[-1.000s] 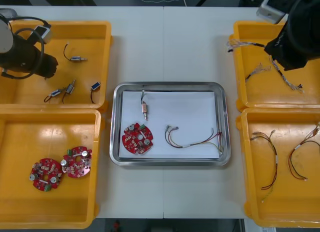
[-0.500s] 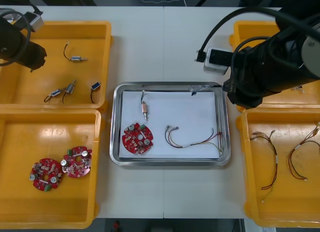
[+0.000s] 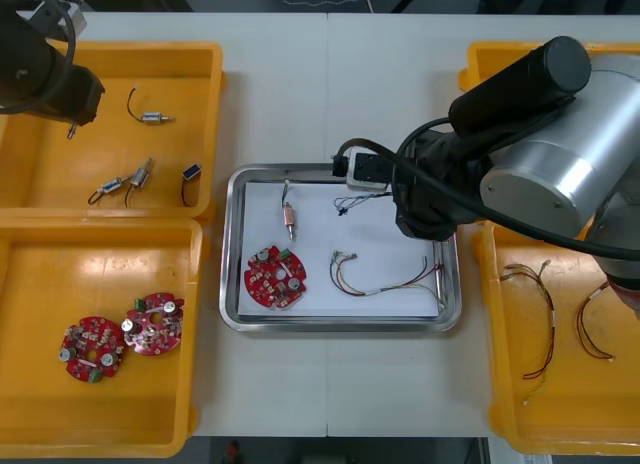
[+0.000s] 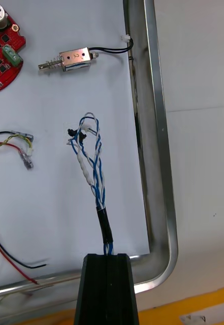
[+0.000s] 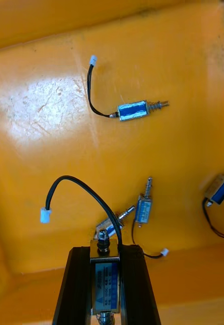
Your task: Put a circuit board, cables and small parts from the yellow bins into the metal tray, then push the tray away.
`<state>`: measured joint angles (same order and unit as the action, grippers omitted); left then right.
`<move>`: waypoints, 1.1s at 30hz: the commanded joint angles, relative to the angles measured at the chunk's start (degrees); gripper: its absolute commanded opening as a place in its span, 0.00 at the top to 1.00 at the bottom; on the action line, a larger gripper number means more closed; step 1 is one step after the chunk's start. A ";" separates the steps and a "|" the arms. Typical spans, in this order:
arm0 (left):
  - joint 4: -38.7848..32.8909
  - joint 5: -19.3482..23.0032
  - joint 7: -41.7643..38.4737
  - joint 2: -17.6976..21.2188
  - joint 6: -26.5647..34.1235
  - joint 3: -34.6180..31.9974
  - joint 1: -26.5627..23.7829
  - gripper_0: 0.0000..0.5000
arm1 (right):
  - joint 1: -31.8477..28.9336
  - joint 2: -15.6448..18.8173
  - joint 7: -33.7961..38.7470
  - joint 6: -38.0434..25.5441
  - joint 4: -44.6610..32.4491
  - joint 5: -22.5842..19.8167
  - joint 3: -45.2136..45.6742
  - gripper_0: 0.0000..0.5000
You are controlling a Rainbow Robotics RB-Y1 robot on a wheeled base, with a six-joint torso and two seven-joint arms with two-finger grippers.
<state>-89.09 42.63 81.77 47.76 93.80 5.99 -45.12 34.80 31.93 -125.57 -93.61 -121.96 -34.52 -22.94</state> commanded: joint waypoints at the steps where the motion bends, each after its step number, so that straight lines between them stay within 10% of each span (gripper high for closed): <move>1: -5.48 -2.55 -3.37 -1.71 3.23 -1.42 0.56 1.00 | -0.43 -0.73 -2.93 4.67 2.60 1.82 -3.25 1.00; 33: -17.35 -6.95 -13.91 -10.76 15.18 -3.35 0.56 1.00 | -3.07 1.65 -10.48 20.58 17.37 6.39 -9.75 1.00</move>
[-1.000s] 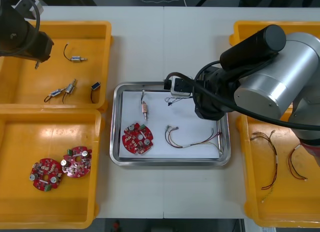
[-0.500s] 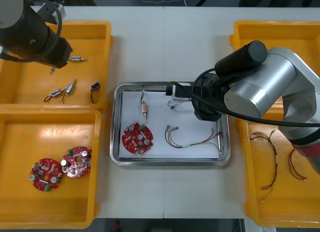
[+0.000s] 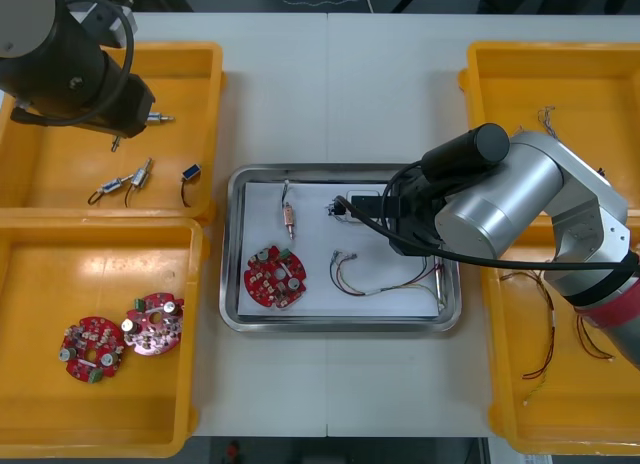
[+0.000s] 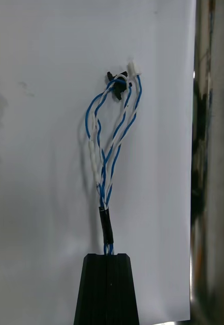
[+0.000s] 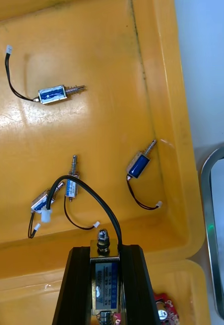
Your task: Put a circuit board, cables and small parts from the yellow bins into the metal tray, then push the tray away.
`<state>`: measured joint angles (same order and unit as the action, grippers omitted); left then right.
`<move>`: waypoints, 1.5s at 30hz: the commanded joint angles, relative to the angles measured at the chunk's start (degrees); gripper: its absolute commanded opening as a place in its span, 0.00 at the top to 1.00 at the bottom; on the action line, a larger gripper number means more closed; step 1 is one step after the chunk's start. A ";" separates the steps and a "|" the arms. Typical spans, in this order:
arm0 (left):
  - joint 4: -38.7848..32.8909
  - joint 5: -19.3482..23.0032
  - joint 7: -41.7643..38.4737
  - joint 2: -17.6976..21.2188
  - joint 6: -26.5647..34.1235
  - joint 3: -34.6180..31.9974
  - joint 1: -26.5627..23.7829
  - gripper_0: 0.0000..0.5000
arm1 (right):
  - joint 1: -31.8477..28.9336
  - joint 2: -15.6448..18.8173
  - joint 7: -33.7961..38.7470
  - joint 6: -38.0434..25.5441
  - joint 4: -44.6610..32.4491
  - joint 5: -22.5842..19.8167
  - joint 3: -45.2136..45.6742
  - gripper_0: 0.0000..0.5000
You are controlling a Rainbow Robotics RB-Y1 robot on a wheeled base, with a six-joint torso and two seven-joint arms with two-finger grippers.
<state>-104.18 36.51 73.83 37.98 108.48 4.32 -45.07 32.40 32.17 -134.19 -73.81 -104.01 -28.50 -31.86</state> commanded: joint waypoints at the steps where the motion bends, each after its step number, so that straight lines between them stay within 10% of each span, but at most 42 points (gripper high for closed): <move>1: -2.26 -0.74 -5.97 -0.98 0.59 -1.68 0.51 1.00 | -0.67 1.49 -1.78 0.69 -0.66 0.46 -0.84 1.00; 5: -2.35 -0.57 -6.15 -0.98 0.59 -1.68 0.51 1.00 | -0.67 1.40 -1.78 0.77 -0.66 1.16 -0.66 1.00; 7: -2.43 -0.48 -6.24 -0.98 0.51 -1.68 0.51 1.00 | -0.67 1.49 -1.69 1.04 -0.66 1.69 -0.66 0.76; 9: -2.52 -0.39 -6.41 -0.98 0.59 -1.68 0.51 1.00 | -0.58 1.49 -1.78 1.39 -0.66 1.95 -0.40 0.22; 12: -2.43 -0.30 -6.50 -0.98 0.51 -1.68 0.51 1.00 | -0.67 1.22 -1.78 1.39 -0.66 1.95 0.04 0.00; 26: -2.87 0.31 -7.29 -0.98 0.51 -1.68 0.51 1.00 | -0.67 0.87 -1.34 -2.13 -4.09 2.30 1.54 0.00; 45: -5.16 2.33 -12.92 -1.68 -1.52 1.22 0.42 1.00 | -0.67 -5.10 7.89 -36.19 -23.69 -0.07 19.03 0.00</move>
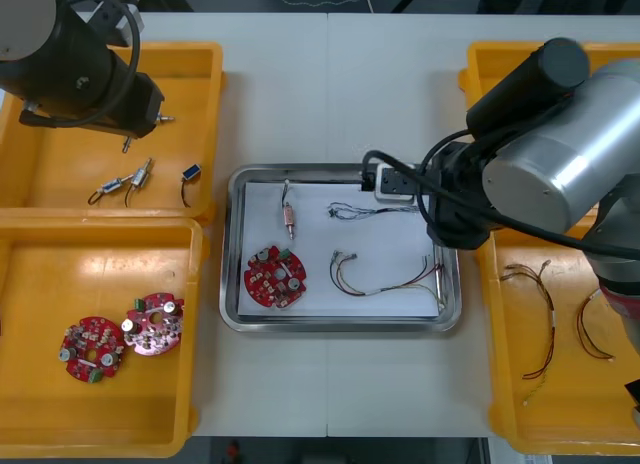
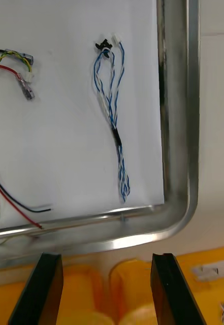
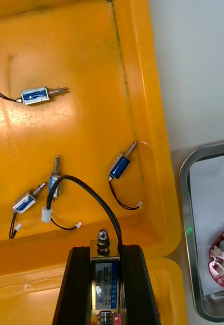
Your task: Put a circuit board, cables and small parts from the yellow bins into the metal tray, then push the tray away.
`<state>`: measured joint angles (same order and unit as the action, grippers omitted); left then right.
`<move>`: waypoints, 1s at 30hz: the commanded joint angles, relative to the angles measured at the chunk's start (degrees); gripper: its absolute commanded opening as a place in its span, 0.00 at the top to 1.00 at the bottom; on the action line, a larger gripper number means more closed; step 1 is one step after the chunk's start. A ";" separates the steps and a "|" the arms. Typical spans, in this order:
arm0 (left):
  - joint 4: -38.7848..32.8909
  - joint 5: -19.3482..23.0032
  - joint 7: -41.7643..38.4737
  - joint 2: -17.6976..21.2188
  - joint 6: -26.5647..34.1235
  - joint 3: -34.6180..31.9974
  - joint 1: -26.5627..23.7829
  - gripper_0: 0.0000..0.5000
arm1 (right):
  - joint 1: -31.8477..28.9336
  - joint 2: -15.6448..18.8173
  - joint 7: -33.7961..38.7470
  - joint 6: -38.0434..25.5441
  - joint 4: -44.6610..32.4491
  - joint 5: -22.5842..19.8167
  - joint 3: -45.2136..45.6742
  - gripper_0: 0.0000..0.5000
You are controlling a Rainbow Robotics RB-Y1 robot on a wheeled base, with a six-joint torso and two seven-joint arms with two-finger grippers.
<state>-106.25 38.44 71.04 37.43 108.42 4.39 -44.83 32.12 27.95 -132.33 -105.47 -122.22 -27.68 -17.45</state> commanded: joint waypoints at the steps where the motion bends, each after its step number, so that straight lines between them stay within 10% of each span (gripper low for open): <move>1: -3.52 0.50 -11.45 -1.40 -2.25 2.03 0.09 1.00 | -0.30 -0.88 7.88 -4.53 -6.72 -0.97 6.02 0.00; 30: -0.53 -8.38 -31.75 -10.98 -18.16 31.30 -6.15 0.99 | -17.26 9.40 41.45 -4.53 -10.32 -14.77 37.22 0.00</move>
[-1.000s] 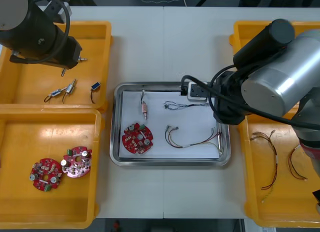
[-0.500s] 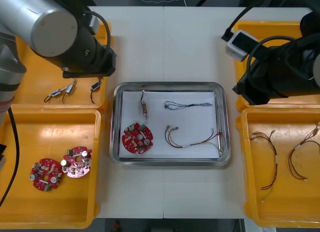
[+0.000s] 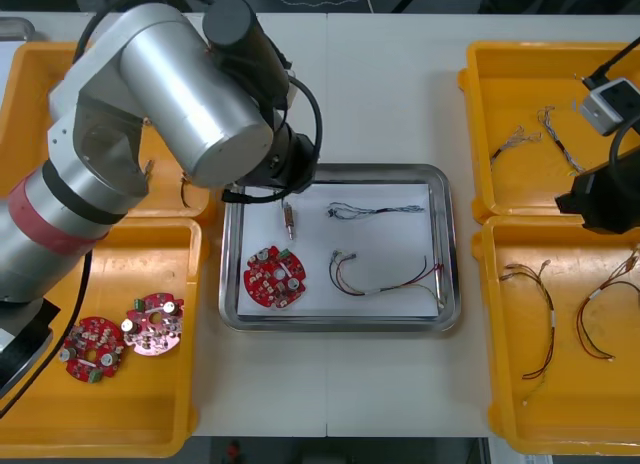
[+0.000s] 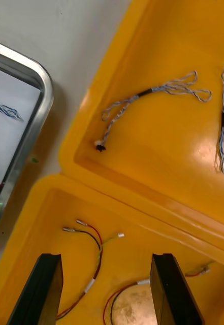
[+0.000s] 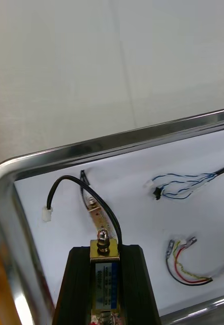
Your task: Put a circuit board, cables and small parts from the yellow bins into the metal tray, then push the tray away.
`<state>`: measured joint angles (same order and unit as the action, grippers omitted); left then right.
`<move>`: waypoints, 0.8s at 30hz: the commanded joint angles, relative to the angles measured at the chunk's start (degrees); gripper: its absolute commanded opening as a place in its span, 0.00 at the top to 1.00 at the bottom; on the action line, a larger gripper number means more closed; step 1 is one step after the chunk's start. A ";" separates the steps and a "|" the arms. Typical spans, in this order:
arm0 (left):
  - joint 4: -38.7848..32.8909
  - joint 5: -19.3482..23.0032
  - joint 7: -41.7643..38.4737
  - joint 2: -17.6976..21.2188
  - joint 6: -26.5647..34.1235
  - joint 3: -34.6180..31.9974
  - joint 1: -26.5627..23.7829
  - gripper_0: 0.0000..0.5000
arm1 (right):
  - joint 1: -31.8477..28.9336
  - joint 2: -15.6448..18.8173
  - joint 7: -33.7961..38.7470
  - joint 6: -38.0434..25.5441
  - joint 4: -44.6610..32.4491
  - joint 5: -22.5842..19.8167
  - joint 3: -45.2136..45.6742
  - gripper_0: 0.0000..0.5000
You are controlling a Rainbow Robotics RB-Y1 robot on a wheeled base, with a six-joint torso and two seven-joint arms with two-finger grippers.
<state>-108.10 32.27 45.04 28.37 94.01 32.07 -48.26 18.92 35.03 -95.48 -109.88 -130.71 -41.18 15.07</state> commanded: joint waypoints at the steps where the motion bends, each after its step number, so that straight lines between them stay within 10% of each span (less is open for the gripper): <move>1: 1.76 -2.56 -5.76 -2.00 -4.28 4.14 -2.72 1.00 | -4.59 2.41 4.96 -0.12 -1.83 -1.36 5.06 0.00; 24: 9.14 -5.81 -9.27 -3.76 -11.92 13.46 -2.01 1.00 | -16.19 3.55 8.56 -0.12 -1.83 -2.41 13.76 0.00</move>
<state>-98.98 27.60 40.77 26.03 83.49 44.05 -48.30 3.84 36.15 -89.16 -109.88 -130.74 -44.25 27.01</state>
